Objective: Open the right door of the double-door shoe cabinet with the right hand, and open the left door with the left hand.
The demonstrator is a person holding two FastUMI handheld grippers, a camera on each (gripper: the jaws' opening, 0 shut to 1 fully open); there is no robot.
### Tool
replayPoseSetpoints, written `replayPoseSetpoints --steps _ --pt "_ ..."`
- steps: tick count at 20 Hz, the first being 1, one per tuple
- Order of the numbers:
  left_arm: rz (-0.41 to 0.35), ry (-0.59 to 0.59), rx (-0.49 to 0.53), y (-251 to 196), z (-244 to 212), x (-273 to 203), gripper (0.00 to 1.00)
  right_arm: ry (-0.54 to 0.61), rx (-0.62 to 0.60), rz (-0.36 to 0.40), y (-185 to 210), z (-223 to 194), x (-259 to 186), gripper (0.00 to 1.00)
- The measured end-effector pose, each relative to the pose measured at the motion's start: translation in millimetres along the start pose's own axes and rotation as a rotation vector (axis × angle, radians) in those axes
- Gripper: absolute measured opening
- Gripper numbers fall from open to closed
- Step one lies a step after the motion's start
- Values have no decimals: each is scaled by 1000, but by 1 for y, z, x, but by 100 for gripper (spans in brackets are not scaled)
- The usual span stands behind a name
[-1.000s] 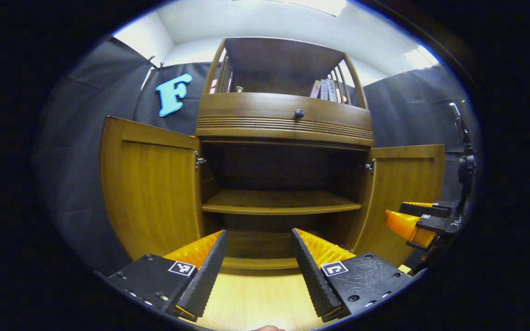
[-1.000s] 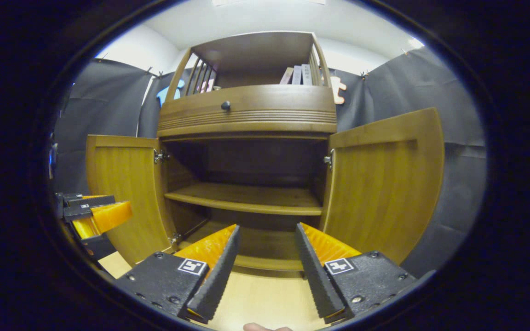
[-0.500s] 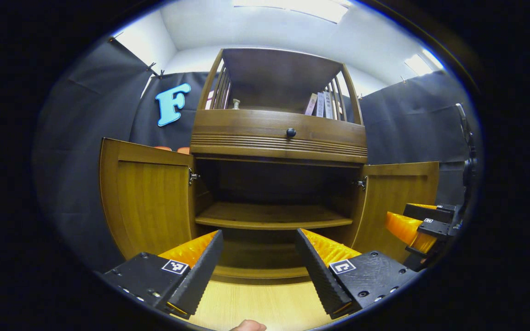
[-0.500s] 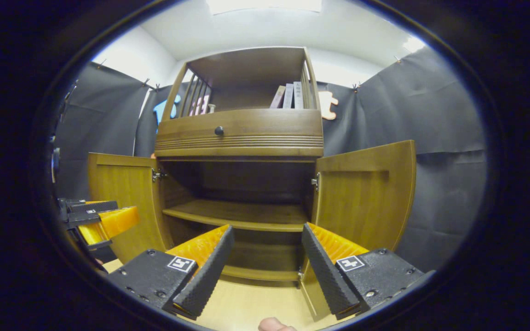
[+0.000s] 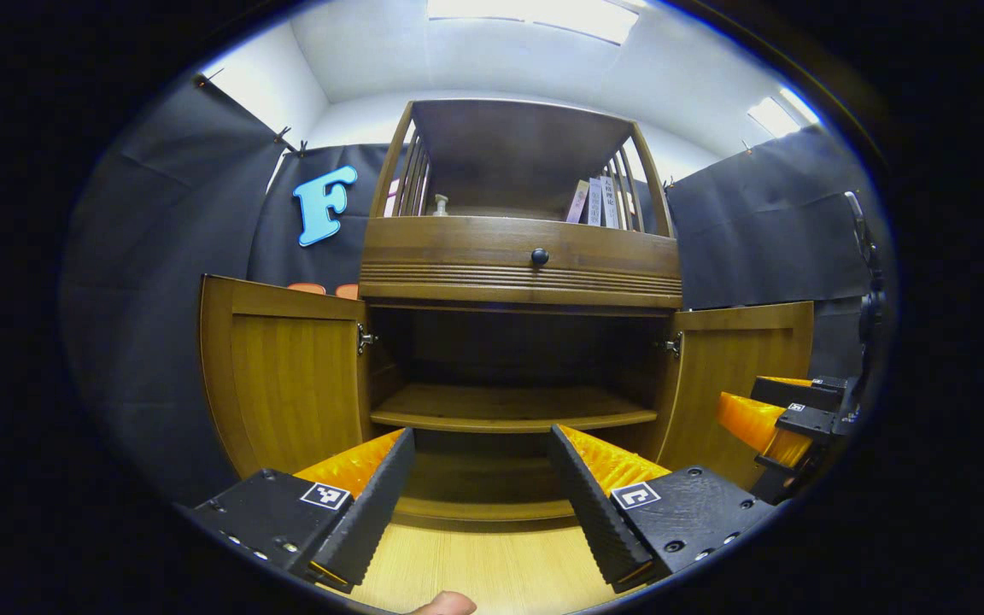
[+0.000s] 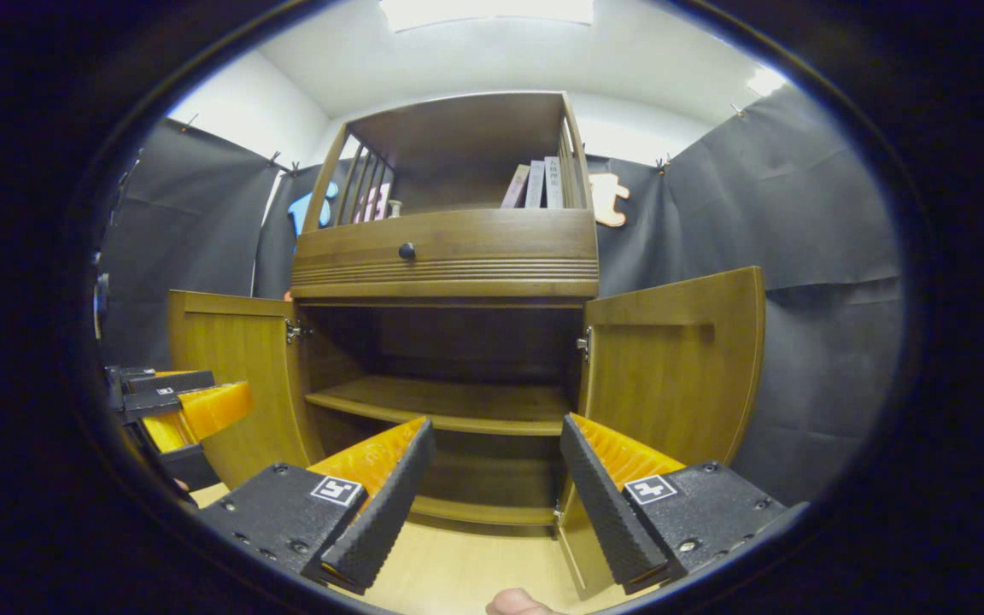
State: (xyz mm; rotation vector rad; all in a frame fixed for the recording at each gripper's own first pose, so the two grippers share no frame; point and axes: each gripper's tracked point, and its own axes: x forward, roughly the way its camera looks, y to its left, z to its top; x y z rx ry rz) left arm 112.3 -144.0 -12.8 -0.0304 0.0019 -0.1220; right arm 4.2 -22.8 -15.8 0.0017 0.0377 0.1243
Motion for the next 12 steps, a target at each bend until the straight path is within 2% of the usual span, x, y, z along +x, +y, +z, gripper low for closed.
replayPoseSetpoints --steps 1,2,3,6,7,8,9,10,12 --pt "1 -4 1 -1 1 0 95 0 -2 0 -1 0 0 96" --pt "1 -5 -2 -1 2 0 95 1 -3 -2 -2 -1 0 96" --pt "-6 -6 -9 -2 3 -1 100 0 -2 -7 -4 -1 1 97" --pt "-3 -7 -6 2 5 -3 100 0 -6 4 -2 0 1 97" --pt "4 -6 2 1 5 -3 95 -2 -9 7 -2 1 2 97" --pt "10 -7 7 0 5 -3 100 -3 -13 10 -2 2 2 96" --pt "16 -6 11 0 5 -3 100 -5 -15 16 0 2 3 96" --pt "25 -8 10 2 5 -3 95 -4 -16 22 1 3 4 96" --pt "36 -4 3 8 6 -6 95 -3 -16 36 5 4 6 97"
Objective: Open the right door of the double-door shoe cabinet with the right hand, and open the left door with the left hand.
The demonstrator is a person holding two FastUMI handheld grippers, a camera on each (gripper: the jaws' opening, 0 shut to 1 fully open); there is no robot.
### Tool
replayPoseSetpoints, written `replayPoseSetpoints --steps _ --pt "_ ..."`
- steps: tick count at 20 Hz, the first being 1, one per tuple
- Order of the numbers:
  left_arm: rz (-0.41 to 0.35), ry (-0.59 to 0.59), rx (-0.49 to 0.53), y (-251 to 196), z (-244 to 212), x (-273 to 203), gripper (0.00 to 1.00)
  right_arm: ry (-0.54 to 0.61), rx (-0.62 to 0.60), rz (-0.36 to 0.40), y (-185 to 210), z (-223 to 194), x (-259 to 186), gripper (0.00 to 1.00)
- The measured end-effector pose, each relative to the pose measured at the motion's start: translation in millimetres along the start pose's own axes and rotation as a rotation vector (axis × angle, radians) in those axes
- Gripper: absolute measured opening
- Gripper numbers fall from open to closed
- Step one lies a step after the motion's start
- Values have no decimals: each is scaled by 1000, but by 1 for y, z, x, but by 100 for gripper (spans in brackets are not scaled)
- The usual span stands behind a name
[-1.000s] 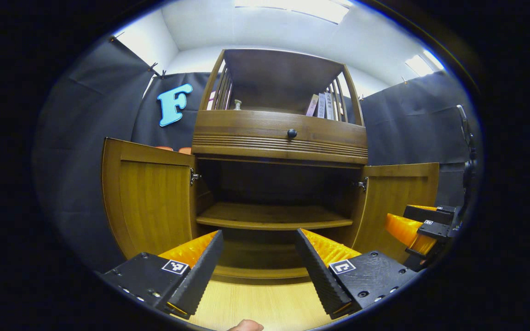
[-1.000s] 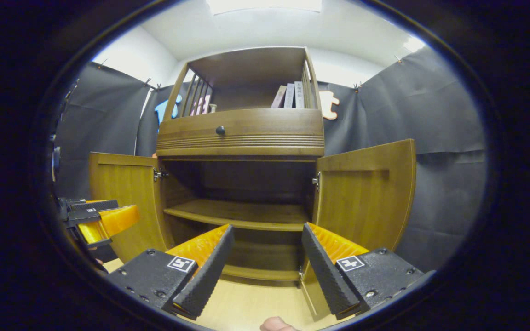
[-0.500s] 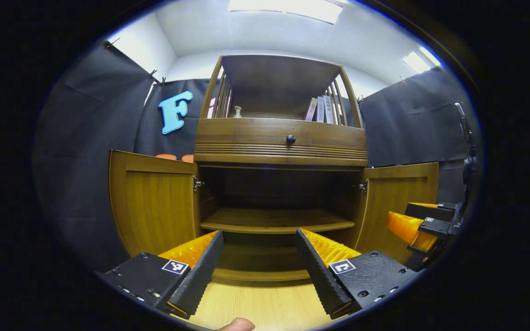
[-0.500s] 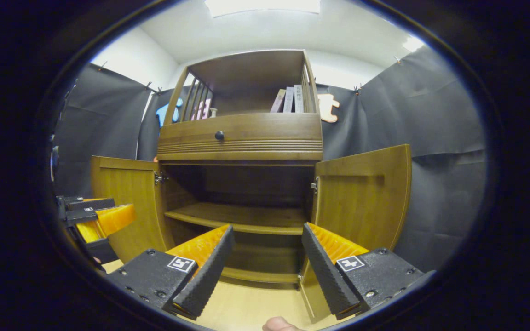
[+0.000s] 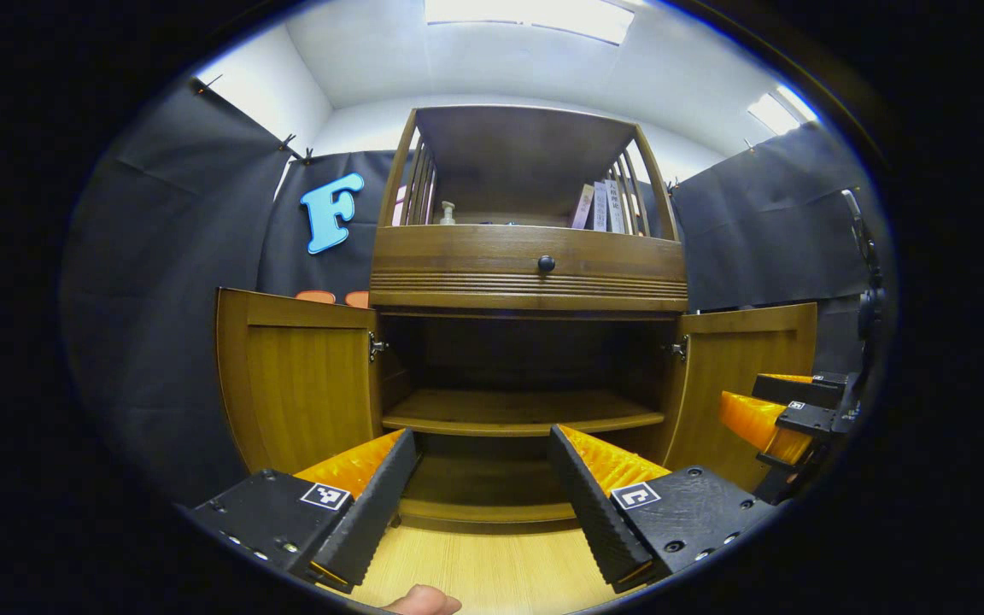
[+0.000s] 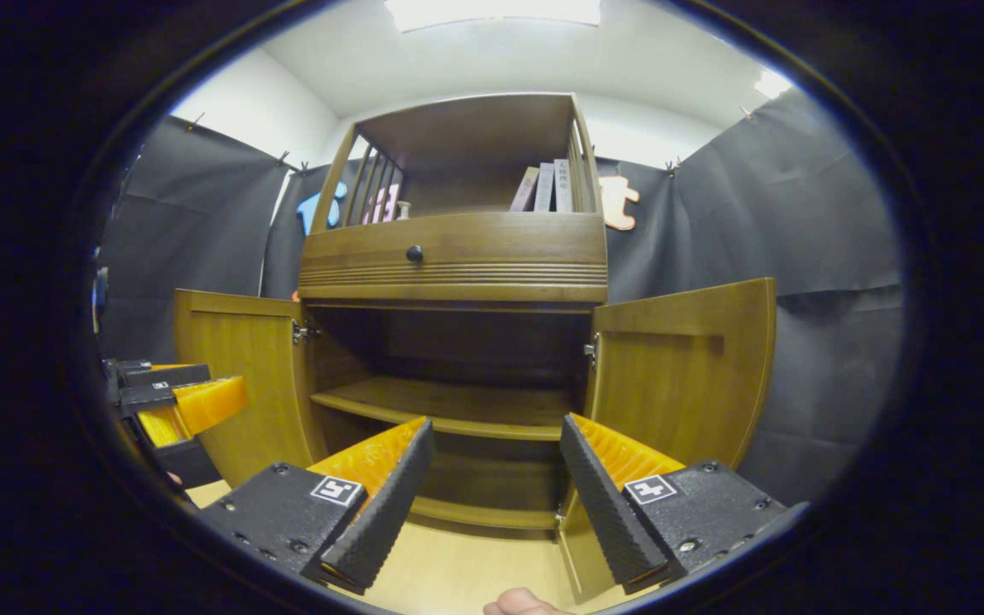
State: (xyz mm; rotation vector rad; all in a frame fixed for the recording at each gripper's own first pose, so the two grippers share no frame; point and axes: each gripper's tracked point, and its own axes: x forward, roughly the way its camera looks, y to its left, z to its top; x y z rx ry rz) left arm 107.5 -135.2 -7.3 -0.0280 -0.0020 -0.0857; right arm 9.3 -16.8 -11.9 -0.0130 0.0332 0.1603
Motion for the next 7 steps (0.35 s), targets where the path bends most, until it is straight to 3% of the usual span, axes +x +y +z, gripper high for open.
replayPoseSetpoints --steps 5,7 --pt "36 8 -6 13 3 -3 100 1 -4 28 10 3 3 97" --pt "46 10 -6 16 4 -5 95 4 -4 35 12 3 5 96"
